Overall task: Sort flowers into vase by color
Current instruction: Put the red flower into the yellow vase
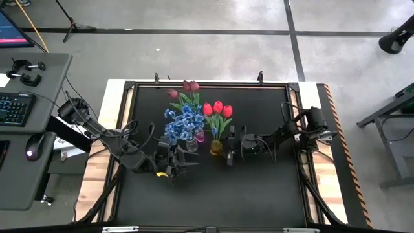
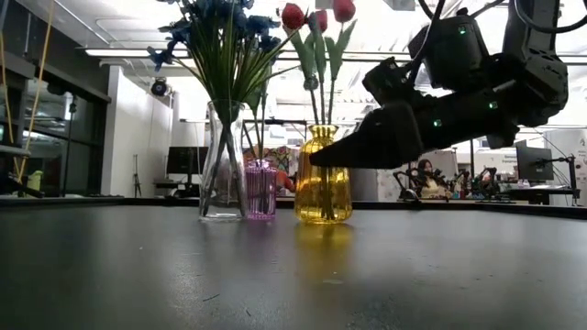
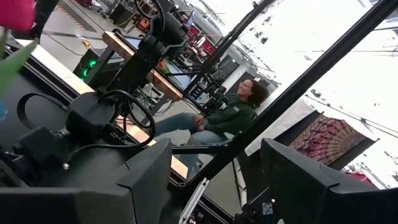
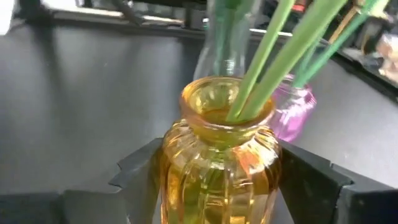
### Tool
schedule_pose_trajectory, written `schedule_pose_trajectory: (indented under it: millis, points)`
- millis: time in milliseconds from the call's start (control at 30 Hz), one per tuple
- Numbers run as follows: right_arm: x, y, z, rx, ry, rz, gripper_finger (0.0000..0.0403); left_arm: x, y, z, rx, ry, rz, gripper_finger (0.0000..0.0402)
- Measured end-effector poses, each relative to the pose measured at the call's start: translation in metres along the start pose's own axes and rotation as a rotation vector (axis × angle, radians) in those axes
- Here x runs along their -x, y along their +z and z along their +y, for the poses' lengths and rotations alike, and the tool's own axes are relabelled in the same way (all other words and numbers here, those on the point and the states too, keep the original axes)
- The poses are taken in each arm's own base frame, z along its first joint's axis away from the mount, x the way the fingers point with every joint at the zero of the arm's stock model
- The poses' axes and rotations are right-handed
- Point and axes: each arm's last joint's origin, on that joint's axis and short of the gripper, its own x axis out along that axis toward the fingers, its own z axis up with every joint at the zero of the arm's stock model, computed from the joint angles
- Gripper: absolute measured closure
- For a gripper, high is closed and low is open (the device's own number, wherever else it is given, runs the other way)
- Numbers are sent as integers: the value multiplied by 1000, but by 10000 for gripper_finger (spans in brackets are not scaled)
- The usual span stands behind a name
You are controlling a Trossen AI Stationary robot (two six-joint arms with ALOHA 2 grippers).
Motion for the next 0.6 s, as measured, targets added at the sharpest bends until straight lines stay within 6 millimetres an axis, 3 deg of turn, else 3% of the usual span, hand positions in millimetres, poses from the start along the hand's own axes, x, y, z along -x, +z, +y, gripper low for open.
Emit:
schedule_pose_trajectory:
  millis: [167, 433, 600]
  points:
    - [-1, -1, -1, 89, 11, 7, 120, 0, 0, 0, -24, 2, 2, 168]
    - [-1, -1, -6, 14, -123, 15, 117, 0, 0, 0, -28, 1, 1, 168]
    - [0, 0, -3, 38, -61, 13, 116, 0, 0, 0, -28, 1, 0, 168]
